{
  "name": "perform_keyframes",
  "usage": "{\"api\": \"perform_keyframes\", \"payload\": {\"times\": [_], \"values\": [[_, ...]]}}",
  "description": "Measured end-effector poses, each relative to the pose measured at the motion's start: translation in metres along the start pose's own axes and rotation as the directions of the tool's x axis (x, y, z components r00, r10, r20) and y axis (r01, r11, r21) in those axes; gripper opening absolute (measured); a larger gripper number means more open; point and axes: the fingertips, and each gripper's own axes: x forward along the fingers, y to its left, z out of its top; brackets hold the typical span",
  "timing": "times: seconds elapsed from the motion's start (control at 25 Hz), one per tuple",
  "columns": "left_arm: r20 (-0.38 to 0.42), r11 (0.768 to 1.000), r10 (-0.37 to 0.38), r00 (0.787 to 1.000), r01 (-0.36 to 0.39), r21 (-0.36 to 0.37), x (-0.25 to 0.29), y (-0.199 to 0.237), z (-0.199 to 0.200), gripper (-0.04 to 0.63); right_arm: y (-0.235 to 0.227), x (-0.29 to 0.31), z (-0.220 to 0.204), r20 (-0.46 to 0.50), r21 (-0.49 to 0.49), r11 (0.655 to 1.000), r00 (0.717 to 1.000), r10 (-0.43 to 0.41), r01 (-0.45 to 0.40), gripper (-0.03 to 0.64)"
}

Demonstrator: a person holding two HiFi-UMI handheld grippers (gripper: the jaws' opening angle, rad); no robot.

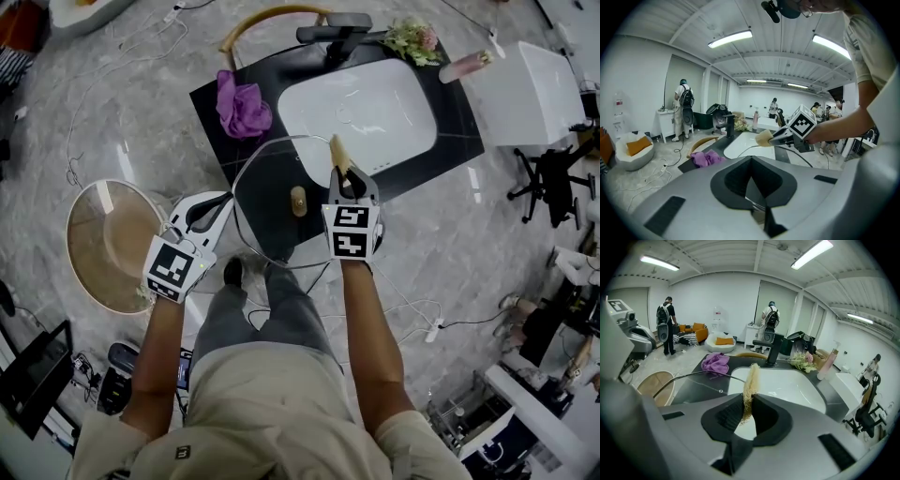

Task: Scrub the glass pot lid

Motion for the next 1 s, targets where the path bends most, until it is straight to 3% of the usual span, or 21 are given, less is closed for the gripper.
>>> {"api": "perform_keyframes", "payload": {"times": [0.24, 0.64, 1.0], "values": [[-0.003, 1.000, 0.019, 1.000, -0.019, -0.012, -0.009, 0.003, -0.007, 0.014, 0.024, 0.015, -0.002, -0.014, -0.046, 0.999, 1.000, 0.025, -0.026, 0.049], [-0.013, 0.999, 0.049, 0.999, -0.049, -0.023, -0.023, 0.009, -0.015, 0.014, 0.107, 0.030, 0.026, 0.005, -0.120, 0.978, 0.986, 0.169, -0.168, 0.049], [-0.011, 0.999, 0.041, 0.999, -0.041, -0.026, -0.022, 0.004, -0.017, 0.014, 0.110, 0.027, 0.020, -0.001, -0.119, 0.978, 0.985, 0.172, -0.171, 0.049]]}}
